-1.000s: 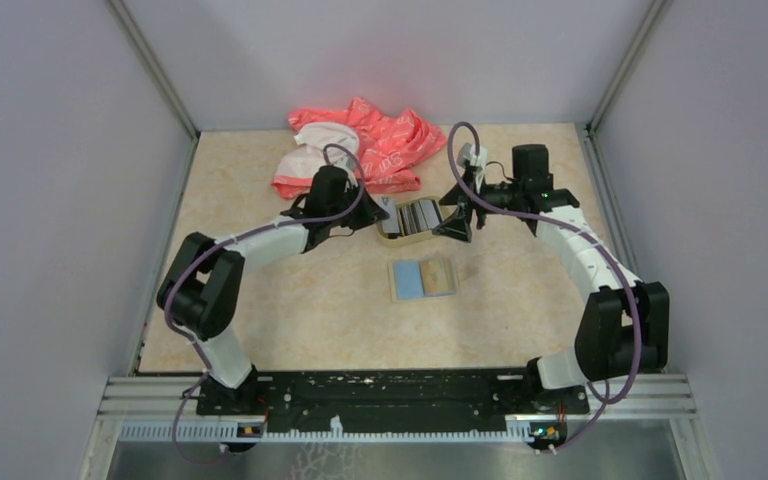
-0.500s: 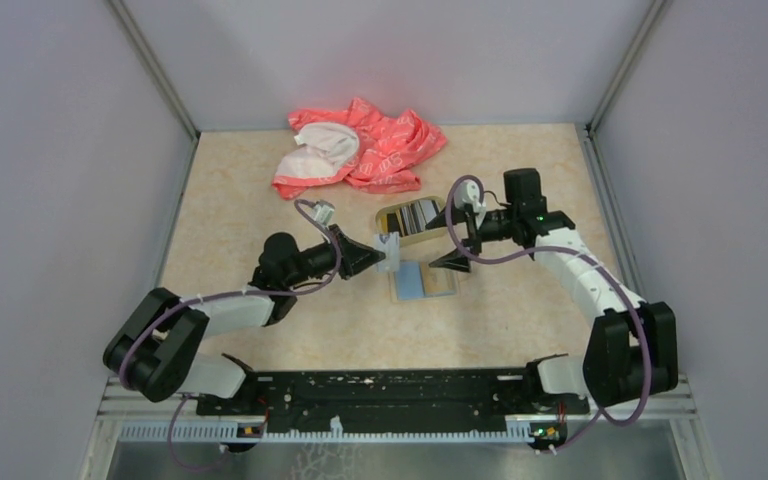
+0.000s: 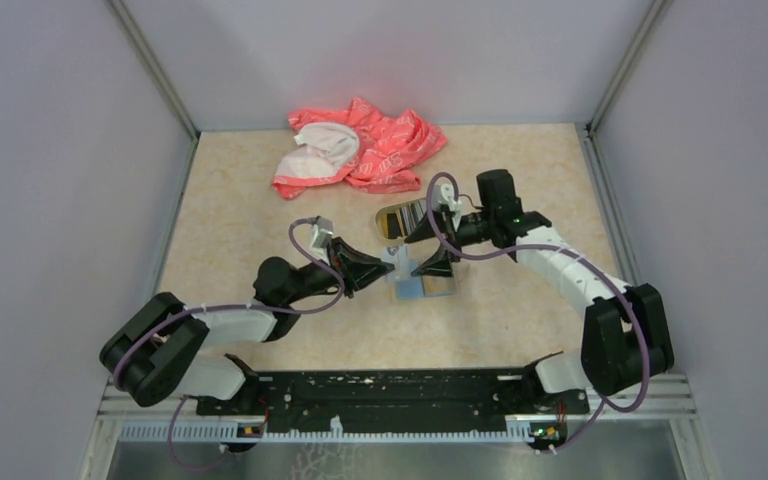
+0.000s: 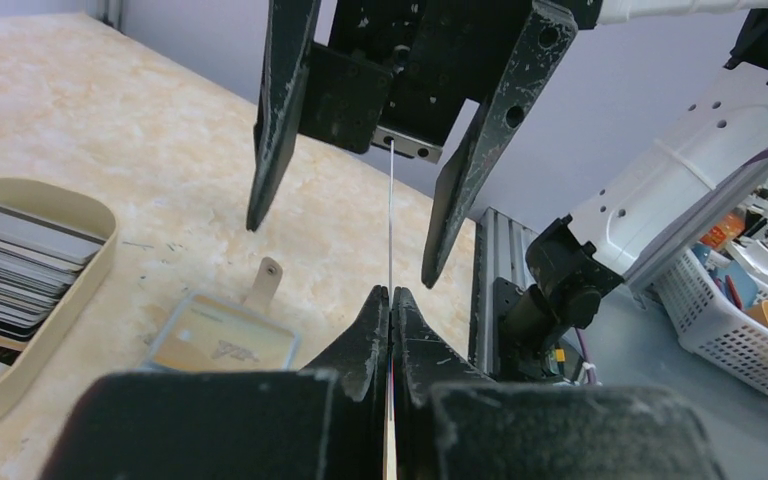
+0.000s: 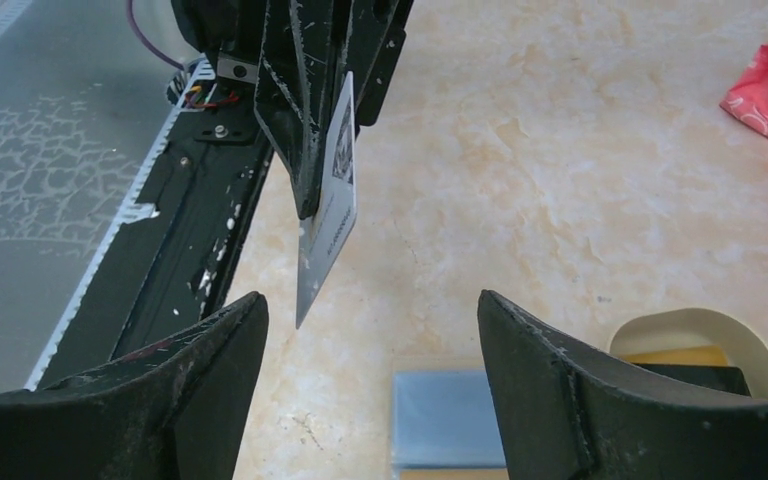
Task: Put the credit cards into the card holder
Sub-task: Pick up the credit card from the storage box.
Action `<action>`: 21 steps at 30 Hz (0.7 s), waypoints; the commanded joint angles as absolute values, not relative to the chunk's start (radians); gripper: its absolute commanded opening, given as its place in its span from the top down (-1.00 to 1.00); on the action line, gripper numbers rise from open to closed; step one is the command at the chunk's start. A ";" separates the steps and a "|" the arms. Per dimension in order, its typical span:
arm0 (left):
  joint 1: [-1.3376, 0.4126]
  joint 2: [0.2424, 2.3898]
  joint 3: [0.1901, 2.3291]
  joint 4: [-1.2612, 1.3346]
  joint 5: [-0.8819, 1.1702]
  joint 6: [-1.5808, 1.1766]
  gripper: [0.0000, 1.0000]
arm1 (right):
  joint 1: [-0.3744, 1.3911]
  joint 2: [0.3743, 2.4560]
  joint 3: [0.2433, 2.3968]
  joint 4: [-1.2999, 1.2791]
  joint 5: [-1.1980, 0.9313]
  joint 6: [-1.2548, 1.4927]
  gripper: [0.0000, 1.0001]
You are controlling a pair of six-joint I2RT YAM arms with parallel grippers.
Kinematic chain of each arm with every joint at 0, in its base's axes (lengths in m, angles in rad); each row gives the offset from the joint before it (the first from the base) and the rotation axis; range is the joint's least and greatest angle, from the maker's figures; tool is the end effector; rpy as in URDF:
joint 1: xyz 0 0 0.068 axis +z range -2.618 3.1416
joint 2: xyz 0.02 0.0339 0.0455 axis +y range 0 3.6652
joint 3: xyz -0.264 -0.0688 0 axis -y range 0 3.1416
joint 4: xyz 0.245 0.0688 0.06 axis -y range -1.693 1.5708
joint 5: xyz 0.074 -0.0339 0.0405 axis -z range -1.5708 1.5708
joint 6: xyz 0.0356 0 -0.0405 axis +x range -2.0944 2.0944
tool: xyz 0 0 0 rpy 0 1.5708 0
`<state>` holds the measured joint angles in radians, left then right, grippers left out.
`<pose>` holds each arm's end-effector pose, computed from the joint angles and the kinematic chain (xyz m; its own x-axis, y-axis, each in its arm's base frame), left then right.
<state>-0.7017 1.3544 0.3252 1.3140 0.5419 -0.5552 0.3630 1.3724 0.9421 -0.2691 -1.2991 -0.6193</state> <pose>0.1725 -0.1698 0.2217 -0.3084 -0.3306 -0.8919 0.9043 0.1889 -0.3827 0.2492 0.1313 0.2709 -0.0347 -0.1798 -0.9831 -0.9881 -0.1415 0.0608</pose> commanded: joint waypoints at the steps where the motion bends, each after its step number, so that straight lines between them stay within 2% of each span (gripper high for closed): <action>1: -0.710 1.337 0.314 1.393 0.511 -0.524 1.00 | 0.408 1.397 0.944 -0.196 -1.319 -0.542 -0.46; 7: -0.710 1.325 0.334 1.371 0.478 -0.501 1.00 | 0.449 1.423 0.959 -0.214 -1.318 -0.529 0.00; 11: -0.710 1.328 0.346 1.367 0.481 -0.493 0.94 | 0.461 1.437 0.973 -0.207 -1.325 -0.498 0.76; 12: -0.709 1.328 0.346 1.367 0.483 -0.493 0.83 | 0.462 1.440 0.979 -0.209 -1.328 -0.489 0.92; 13: -0.709 1.328 0.343 1.367 0.482 -0.496 0.56 | 0.461 1.441 0.985 -0.218 -1.328 -0.487 1.00; 16: -0.700 1.313 0.319 1.367 0.465 -0.512 -0.07 | 0.462 1.443 1.011 -0.292 -1.310 -0.534 1.00; 20: -0.632 1.267 0.319 1.280 0.619 -0.500 -0.93 | 0.462 1.468 1.064 -0.435 -1.276 -0.653 1.00; 21: -0.602 1.255 0.329 1.233 0.658 -0.506 -0.97 | 0.462 1.476 1.074 -0.467 -1.272 -0.673 1.00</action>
<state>-0.6704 1.3117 0.3210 1.3136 0.5198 -0.5072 0.4515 1.4563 0.9913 -0.3458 -1.2793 -0.5598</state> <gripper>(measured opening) 0.921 0.007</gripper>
